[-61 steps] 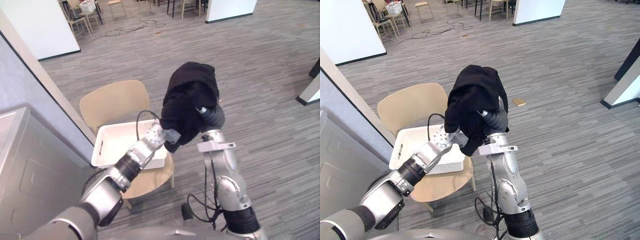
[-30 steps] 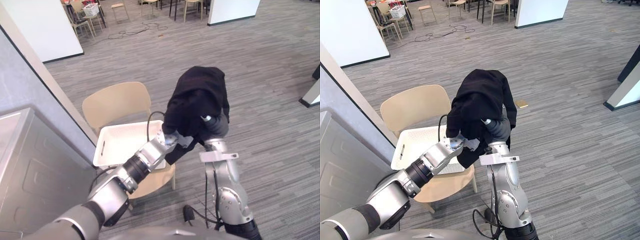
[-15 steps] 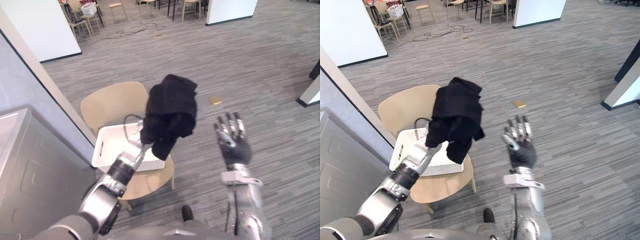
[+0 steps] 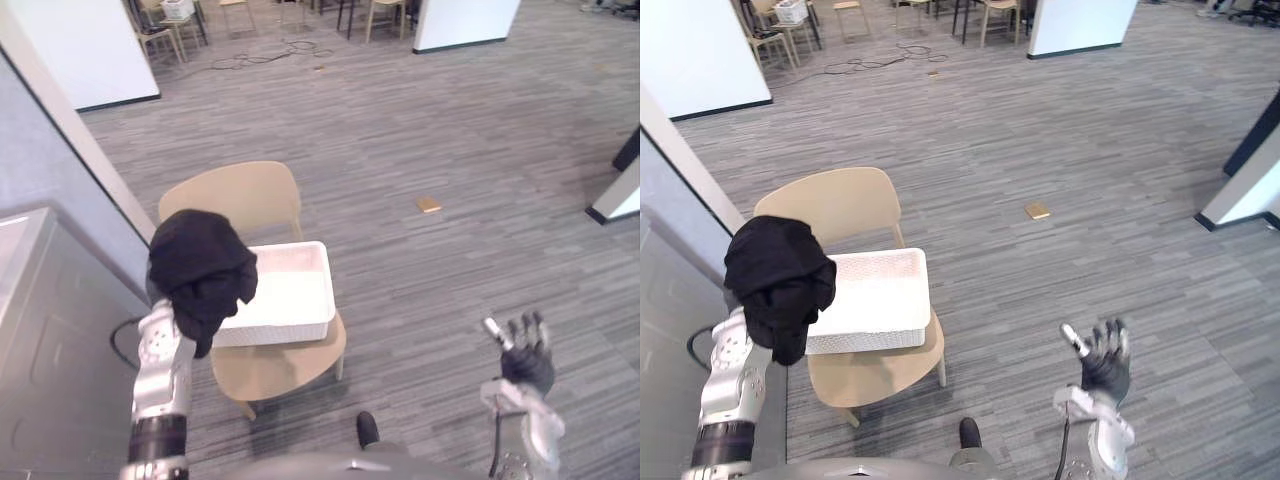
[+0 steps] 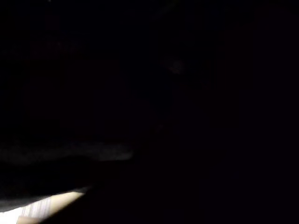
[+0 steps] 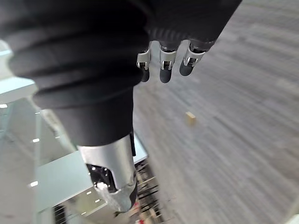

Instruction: Pick up the laundry basket with both hands and put the clothes into the washing machine.

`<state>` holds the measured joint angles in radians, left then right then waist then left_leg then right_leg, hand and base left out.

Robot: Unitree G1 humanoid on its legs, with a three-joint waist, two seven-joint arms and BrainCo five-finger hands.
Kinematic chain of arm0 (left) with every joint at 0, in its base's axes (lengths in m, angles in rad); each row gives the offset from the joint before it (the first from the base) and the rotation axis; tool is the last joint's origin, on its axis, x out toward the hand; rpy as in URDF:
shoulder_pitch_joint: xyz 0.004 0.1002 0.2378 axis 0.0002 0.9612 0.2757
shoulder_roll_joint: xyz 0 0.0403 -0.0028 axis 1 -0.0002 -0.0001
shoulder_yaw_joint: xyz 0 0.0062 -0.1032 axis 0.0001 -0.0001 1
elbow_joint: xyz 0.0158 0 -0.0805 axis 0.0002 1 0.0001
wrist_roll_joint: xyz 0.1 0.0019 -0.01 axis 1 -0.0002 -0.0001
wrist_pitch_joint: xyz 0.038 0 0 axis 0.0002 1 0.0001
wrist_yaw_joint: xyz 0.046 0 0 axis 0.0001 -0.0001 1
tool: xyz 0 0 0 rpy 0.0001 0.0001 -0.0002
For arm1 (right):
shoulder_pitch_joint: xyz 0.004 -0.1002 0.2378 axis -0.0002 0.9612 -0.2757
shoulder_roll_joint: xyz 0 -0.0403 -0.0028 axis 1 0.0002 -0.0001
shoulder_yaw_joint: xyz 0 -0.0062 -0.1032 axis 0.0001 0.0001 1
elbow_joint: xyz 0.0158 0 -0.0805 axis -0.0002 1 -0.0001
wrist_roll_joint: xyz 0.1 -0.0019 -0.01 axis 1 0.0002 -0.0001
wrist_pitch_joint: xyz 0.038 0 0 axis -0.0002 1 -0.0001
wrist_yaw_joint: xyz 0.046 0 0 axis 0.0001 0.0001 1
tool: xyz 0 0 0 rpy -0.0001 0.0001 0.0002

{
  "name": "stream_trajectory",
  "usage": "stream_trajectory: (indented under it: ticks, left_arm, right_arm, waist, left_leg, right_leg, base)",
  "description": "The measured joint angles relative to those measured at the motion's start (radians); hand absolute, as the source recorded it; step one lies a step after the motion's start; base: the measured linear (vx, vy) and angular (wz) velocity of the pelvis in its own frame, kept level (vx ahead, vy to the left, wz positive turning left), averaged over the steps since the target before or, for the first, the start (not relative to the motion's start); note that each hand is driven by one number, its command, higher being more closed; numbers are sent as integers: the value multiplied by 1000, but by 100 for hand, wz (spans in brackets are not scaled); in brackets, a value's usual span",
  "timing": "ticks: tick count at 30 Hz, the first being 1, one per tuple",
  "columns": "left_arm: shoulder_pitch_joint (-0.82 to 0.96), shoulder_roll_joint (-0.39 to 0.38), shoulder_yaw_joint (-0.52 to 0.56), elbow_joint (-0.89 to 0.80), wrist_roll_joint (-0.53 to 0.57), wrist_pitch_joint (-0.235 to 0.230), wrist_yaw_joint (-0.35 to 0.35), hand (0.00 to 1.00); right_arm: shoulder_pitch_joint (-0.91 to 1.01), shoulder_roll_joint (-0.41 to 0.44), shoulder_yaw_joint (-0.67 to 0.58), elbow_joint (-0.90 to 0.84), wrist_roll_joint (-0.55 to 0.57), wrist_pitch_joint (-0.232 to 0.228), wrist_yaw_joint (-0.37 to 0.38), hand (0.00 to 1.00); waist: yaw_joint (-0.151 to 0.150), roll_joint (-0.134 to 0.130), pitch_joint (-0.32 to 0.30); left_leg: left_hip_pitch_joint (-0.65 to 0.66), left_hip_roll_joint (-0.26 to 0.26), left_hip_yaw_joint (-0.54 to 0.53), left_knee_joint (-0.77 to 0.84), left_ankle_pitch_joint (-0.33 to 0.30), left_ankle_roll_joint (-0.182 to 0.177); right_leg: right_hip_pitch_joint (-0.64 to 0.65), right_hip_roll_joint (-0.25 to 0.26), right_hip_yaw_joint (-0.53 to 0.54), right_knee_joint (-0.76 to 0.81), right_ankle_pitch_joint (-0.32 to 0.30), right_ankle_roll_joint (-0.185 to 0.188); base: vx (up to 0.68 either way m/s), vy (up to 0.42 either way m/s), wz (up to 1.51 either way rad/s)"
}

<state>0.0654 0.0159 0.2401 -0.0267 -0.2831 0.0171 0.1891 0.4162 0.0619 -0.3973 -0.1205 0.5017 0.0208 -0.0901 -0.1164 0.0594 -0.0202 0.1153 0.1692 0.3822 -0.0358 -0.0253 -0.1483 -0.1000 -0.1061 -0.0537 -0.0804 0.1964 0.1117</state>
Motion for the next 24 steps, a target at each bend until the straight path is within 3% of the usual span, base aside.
stream_trajectory:
  ticks: [8,10,15,19,24]
  left_arm:
    - [256,-89,-3,-33,-68,-10,-43,100]
    - [298,-103,-7,22,-68,-8,-70,100]
    - [360,-117,-6,148,-69,22,-102,100]
    - [363,-118,-7,215,-80,30,-113,100]
    - [339,-110,-20,216,-112,30,-133,100]
  right_arm:
    - [33,37,13,285,2,50,-22,0]
    - [28,34,3,386,2,54,-20,0]
    - [-30,19,-65,650,-10,72,-22,0]
    - [-51,13,-100,783,-39,73,-22,0]
    - [-167,-3,-118,898,-149,74,-26,0]
  waist:
    - [76,-12,-6]
    - [100,-13,-5]
    - [125,-18,-6]
    - [138,-29,6]
    - [157,-68,91]
  left_leg:
    - [7,4,-70,2,-12,11]
    - [8,5,-86,1,-12,11]
    - [7,6,-107,1,-12,11]
    - [1,12,-137,25,-22,6]
    - [-111,6,-204,136,-38,8]
  right_leg:
    - [72,-23,-100,0,-41,13]
    - [90,-28,-128,0,-52,12]
    - [107,-32,-157,7,-62,12]
    - [100,-44,-189,85,-116,16]
    - [4,-96,-246,292,-224,13]
  base:
    - [-12,-11,37]
    - [-1,-13,32]
    - [16,0,18]
    - [27,5,24]
    - [-50,-11,43]
